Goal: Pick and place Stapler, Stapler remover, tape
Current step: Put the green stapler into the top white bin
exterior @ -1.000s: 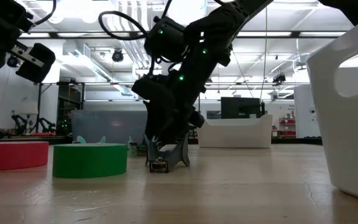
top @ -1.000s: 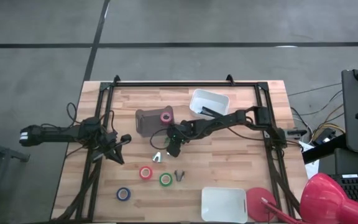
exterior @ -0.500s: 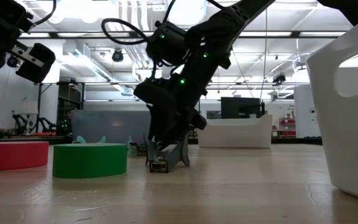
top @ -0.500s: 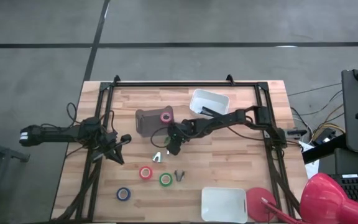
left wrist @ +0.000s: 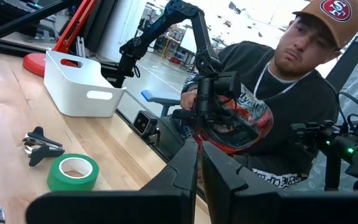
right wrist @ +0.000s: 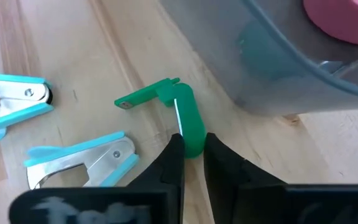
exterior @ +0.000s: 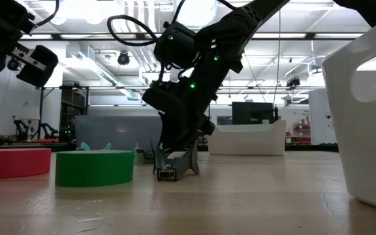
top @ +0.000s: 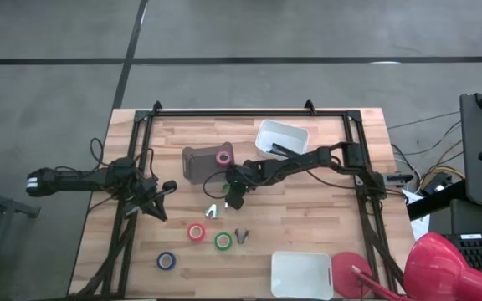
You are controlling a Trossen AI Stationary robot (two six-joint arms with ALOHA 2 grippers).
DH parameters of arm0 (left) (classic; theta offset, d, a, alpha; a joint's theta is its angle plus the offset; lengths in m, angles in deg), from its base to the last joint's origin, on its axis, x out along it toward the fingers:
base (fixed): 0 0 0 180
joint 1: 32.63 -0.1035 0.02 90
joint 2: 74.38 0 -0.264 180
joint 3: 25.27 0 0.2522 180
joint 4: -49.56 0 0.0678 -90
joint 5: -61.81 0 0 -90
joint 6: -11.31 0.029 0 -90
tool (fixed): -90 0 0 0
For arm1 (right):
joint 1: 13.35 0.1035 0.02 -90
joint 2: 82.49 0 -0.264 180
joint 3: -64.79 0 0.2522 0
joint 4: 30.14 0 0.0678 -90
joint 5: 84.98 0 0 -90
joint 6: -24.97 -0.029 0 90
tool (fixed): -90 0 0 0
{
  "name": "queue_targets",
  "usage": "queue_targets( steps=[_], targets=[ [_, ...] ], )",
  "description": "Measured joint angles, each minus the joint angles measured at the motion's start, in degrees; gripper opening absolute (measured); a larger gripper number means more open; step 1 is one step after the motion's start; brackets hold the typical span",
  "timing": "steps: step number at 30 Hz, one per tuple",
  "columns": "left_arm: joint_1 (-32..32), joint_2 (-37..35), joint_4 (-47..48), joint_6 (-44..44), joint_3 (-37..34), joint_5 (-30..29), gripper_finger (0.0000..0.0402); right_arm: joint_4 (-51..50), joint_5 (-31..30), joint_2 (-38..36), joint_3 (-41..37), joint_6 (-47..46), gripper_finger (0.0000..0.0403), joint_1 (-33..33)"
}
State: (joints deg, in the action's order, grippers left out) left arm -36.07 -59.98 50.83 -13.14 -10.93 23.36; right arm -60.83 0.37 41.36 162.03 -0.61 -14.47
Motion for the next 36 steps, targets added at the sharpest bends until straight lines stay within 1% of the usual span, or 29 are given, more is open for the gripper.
queue_targets(
  steps=[6,11,13,19,20,23,25,29,32,36],
  targets=[
    [0.00,0.00,-0.02,-0.02,-0.01,0.00,0.0023,-1.87,0.53,-0.67,0.00,0.68,0.0035,0.25],
    [0.00,0.00,0.00,-0.02,-0.02,0.00,0.0023,-9.36,0.80,-4.37,-0.07,0.70,0.0035,0.99],
    [0.00,0.00,0.04,-0.01,-0.01,0.00,0.0023,-12.92,-0.06,-6.45,-0.07,0.61,0.0035,1.26],
    [0.00,-0.02,0.11,-0.02,-0.01,0.00,0.0023,-23.99,-7.06,-13.42,-0.09,0.55,0.0035,1.66],
    [0.00,-0.02,0.11,-0.02,-0.01,0.00,0.0023,-26.23,-9.04,-14.60,-0.09,0.55,0.0035,1.66],
    [0.00,-0.02,0.13,-0.02,0.00,0.00,0.0023,-32.44,-17.46,-17.83,-0.25,0.54,0.0035,0.90],
    [0.00,-0.02,0.11,-0.02,0.00,0.00,0.0023,-36.26,-21.66,-19.55,-0.55,0.47,0.0035,-0.57],
    [0.00,-0.02,0.15,-0.02,-0.01,0.00,0.0023,-37.94,-22.56,-21.88,-2.04,-0.19,0.0036,-5.55],
    [0.00,-0.02,0.15,-0.02,0.00,0.00,0.0023,-38.01,-21.84,-22.55,-4.04,-0.30,0.0037,-9.83],
    [0.00,-0.02,0.15,0.00,0.00,0.00,0.0023,-38.19,-17.23,-22.16,-6.87,-0.18,0.0037,-16.68]
  ],
)
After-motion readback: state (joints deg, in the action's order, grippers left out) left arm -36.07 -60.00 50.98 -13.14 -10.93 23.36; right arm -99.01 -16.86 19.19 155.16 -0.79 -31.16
